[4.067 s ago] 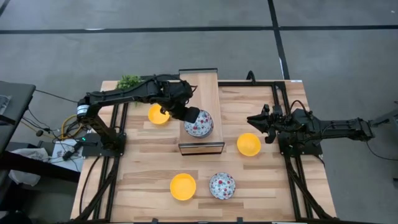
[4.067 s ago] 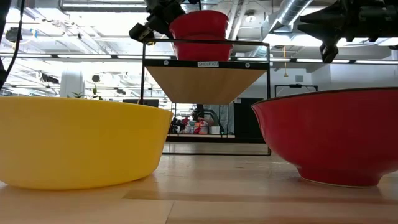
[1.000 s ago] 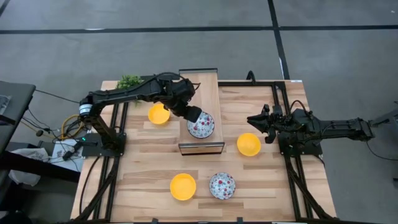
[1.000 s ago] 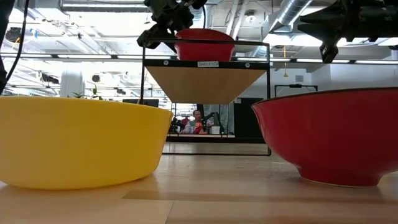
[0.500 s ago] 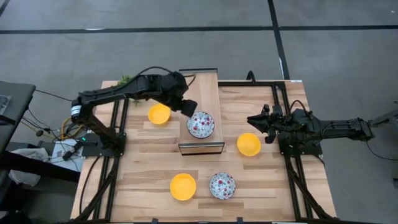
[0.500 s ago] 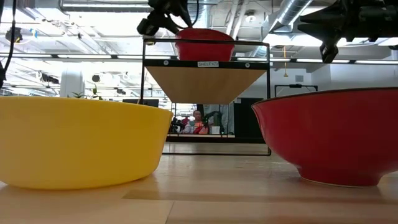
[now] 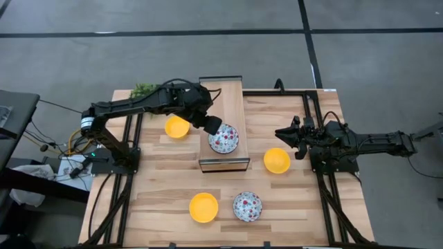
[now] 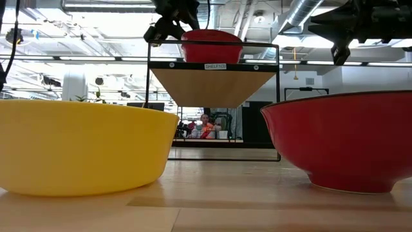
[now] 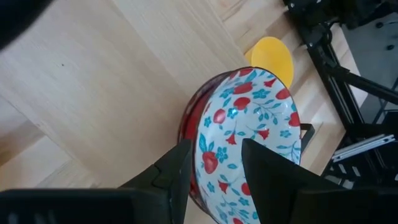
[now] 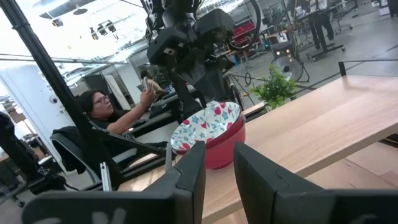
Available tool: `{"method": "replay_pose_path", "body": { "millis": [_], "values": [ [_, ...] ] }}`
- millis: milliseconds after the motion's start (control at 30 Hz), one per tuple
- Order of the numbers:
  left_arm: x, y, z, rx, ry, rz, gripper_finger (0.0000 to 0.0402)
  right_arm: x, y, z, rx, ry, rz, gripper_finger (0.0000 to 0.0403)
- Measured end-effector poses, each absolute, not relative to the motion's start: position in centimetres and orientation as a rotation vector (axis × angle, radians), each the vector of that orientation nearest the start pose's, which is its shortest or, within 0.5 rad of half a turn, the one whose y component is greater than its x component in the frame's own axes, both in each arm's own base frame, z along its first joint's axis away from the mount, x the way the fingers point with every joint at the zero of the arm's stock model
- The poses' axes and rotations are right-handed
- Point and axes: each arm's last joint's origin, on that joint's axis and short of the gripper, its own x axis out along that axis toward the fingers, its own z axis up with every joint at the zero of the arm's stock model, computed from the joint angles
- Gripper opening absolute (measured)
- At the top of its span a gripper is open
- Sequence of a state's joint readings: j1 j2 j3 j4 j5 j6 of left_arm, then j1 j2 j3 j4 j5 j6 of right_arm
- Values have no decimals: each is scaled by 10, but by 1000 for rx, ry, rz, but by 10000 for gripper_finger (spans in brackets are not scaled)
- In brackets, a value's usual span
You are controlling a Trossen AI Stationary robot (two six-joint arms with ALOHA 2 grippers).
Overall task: Pick & Place Mini bowls
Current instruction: Stack the top white patterned bowl on top of the white patterned bowl on the shelf
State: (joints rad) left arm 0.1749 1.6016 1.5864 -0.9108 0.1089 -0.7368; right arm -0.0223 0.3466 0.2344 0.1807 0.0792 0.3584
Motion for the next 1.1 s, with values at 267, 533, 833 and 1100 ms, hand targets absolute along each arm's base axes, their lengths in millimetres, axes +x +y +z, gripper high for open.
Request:
{"method": "replay_pose_path", "body": {
  "millis": [267,533,833,1100],
  "values": [
    [329,48,347,-804,866,382,140,118,-5,232,360,-86,-88,72],
    [329,44,335,-825,897,399,140,118,-5,232,360,-86,-88,72],
    [326,43,344,-836,830,385,140,118,-5,232,360,-86,-88,72],
    [327,32,365,-758,701,216,140,118,-5,232,360,-86,-90,72]
  ]
}}
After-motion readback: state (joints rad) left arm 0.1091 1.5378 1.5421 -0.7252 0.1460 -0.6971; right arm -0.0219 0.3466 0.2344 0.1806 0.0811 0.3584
